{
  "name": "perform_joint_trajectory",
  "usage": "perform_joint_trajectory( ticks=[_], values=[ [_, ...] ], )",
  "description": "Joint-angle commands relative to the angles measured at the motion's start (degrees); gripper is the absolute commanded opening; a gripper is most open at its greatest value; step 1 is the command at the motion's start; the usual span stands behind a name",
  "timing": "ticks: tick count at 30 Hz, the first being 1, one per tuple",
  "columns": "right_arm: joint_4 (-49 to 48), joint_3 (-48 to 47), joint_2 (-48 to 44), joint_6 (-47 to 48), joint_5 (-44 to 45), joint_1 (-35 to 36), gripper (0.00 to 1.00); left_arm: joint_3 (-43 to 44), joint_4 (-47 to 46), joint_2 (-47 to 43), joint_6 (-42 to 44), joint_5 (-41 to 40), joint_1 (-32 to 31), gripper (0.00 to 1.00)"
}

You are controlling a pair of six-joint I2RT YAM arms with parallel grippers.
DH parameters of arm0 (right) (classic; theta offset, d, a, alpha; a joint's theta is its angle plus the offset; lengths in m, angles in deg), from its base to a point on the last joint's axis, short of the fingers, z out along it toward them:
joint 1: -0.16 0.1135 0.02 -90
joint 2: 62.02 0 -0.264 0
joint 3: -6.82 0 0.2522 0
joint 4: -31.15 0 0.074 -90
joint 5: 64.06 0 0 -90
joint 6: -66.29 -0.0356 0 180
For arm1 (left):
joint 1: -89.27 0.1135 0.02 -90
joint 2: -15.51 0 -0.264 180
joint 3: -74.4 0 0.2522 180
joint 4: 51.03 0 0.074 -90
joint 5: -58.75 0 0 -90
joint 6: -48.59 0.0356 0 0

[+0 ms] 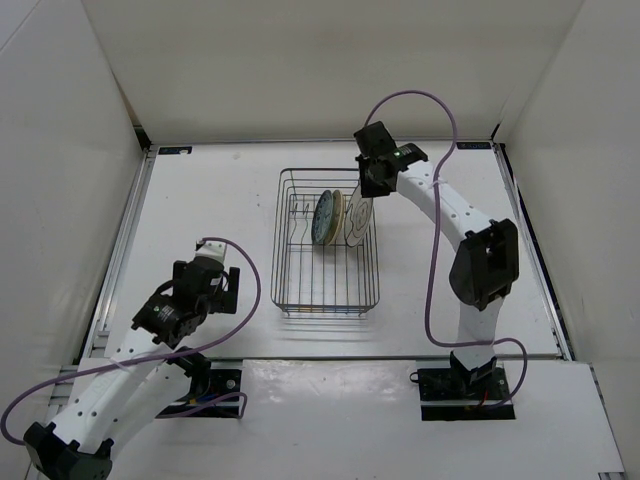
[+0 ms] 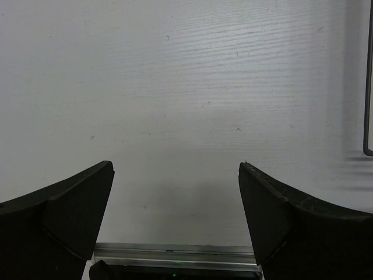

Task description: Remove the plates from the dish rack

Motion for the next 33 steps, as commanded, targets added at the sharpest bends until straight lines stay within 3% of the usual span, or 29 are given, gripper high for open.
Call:
perform_joint_trajectory(
  ticks=[1,12,27,33],
  values=[
    [2.2,-4.4,0.6,-0.5,2.7,0.3,0.25,1.7,0.2,0.0,0.5,-0.5,-0.2,1.0],
    [4.6,-8.8,2.3,-1.2,4.1,1.1,0.0,1.7,0.2,-0.1,0.5,-0.1,-0.3,1.0],
    [8.2,-19.8,3.3,-0.3,4.6,1.4,0.0,1.7,0.1,-0.3,0.5,-0.1,-0.3,1.0],
    [8.7,-20.8,-0.8,1.2,5.7,1.1,0.0,1.7,0.1,-0.4,0.4,-0.2,-0.3,1.0]
  ],
)
